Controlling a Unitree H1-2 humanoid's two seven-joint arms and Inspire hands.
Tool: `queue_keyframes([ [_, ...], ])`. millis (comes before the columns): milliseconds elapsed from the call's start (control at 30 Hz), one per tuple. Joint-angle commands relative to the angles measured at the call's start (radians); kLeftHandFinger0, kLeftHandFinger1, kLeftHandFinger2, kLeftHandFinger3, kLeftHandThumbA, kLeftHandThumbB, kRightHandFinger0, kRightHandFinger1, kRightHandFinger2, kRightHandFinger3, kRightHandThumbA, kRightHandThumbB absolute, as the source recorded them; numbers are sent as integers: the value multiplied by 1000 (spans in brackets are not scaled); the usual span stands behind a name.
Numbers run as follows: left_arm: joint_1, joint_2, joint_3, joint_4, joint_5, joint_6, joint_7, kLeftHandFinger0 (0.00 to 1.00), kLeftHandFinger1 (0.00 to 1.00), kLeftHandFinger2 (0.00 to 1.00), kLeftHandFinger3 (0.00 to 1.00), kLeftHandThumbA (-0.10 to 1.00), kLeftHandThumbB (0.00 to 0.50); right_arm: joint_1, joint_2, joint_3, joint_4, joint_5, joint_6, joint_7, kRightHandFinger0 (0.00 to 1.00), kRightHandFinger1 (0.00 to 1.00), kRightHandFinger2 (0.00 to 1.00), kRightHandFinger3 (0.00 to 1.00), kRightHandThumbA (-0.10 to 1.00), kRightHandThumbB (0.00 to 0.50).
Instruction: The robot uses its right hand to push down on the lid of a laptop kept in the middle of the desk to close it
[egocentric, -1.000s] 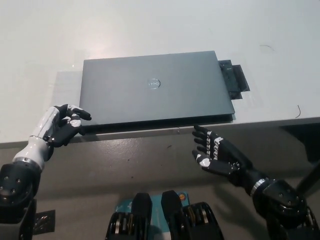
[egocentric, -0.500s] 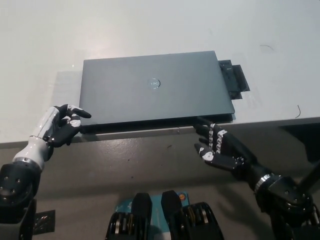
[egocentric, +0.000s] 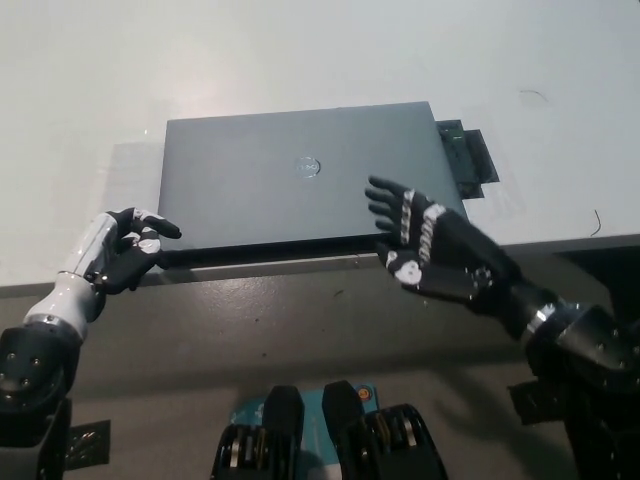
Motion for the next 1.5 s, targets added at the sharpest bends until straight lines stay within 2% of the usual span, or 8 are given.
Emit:
queue_keyframes([
  [0,-24,32,7,-18,2,9,-9,116,353,556,584,43,176,-114,-20,11,-20,49,42,9,1000,1000,1000,1000,430,317],
  [100,-17,29,0,-16,6,-2,-12,122,359,573,592,39,170,-164,-20,13,54,-1,33,0,1000,1000,970,1000,374,273],
  [500,-18,17,11,-27,-12,-3,-9,117,382,584,587,41,171,-307,-19,32,524,-101,-224,-21,1000,1000,925,1000,473,398],
  [700,-19,23,4,-41,-4,7,-11,129,395,582,578,6,163,-294,-9,25,630,-105,-316,-12,1000,1000,916,1000,475,344],
  [1033,-29,28,7,-36,-5,8,-11,159,409,601,602,11,164,-208,29,-16,601,-72,-311,-26,1000,1000,927,1000,484,357],
  [1267,-30,34,2,-25,0,-10,-15,141,397,591,576,26,170,-159,56,-45,625,-52,-318,-13,1000,1000,971,1000,333,248],
  [1333,-29,33,4,-19,-4,-19,-15,143,397,591,569,18,171,-161,55,-49,624,-43,-319,-5,1000,1000,991,1000,332,249],
  [1467,-23,33,4,-27,-1,-9,-14,133,392,581,573,34,177,-180,40,-43,587,-60,-334,-9,1000,1000,958,1000,473,338],
])
